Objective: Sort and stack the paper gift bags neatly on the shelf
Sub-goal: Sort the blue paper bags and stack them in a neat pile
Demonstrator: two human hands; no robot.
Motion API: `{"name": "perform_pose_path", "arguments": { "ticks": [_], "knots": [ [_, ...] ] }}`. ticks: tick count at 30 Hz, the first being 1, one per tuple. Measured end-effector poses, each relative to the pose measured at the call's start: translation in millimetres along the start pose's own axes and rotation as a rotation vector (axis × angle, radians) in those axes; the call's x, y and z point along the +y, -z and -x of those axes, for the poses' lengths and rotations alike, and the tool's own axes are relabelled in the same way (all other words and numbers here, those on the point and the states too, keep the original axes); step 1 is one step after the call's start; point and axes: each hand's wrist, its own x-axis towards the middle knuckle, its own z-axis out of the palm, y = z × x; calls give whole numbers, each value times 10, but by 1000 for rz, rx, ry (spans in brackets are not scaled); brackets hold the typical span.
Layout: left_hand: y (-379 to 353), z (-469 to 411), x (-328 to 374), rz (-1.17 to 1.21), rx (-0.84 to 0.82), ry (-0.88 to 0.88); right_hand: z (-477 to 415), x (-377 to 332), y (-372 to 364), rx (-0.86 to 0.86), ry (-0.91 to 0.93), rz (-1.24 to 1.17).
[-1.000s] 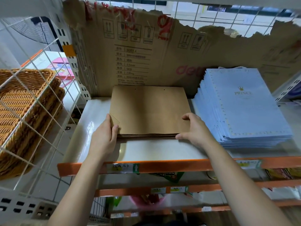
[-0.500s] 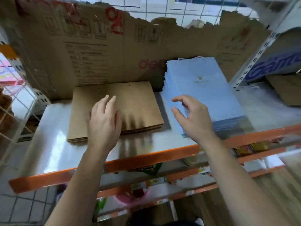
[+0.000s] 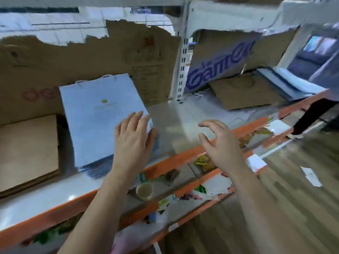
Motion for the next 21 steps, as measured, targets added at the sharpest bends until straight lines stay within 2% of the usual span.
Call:
{"name": "perform_pose_path", "arguments": {
  "ticks": [3, 8, 17, 21],
  "knots": [
    [-414, -192, 614, 51, -57, -34, 25, 628, 337, -38, -56, 27],
    [-936, -402, 1353, 123, -162, 51, 44, 1387, 733, -93, -100, 55],
    [-1727, -1003, 1826, 303, -295, 190, -205, 2335, 859, -110, -182, 22],
    [-2177, -1505, 1975, 354, -355, 196, -483, 2802, 964, -95, -233, 54]
  ]
}}
